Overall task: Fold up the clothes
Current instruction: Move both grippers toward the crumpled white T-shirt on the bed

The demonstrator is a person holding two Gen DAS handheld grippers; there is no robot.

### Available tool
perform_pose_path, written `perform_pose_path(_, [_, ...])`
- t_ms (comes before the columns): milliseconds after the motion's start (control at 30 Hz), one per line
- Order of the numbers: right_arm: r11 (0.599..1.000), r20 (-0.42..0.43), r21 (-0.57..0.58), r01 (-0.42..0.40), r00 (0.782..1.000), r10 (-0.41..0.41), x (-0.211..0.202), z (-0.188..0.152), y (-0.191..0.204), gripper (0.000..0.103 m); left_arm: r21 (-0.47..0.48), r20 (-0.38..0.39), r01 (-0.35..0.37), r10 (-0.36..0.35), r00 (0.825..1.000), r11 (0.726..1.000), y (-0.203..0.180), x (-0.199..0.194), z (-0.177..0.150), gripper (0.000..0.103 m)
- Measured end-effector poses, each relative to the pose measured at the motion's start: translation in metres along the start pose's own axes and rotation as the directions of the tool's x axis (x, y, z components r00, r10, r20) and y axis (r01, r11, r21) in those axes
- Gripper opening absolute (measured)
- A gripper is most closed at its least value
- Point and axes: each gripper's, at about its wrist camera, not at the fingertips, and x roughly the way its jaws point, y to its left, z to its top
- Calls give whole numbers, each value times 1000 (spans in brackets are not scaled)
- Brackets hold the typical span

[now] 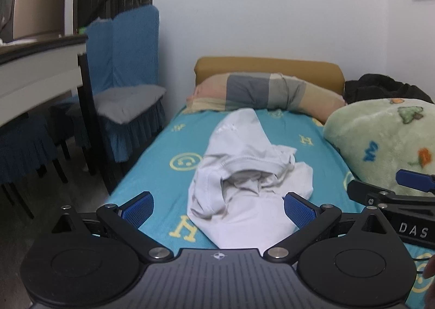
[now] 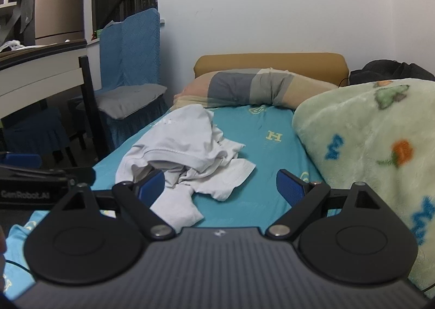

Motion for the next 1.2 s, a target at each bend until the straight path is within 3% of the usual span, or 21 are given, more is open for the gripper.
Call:
perform_pose_path(167, [1000,14,-5,-1,1000,1,-1,-1,0,90,23,-4,-9,9,1000,1000,6,-22,-7,103])
perform_pose_path(300, [1000,25,-9,-1,1000,1,-3,-2,-1,90,49,-19,-25,26,999,999,-7,-20,-8,103])
perform_pose_path(467, [1000,35,-4,-1,999,1,-4,-2,-1,90,-6,-43,11,-12,999,1000,0,-23,-7,103])
perform_pose_path(1200, [1000,38,13,-8,999,7,-5,-3,0,90,33,-38,15,-14,999,999,-4,-21,-9,103])
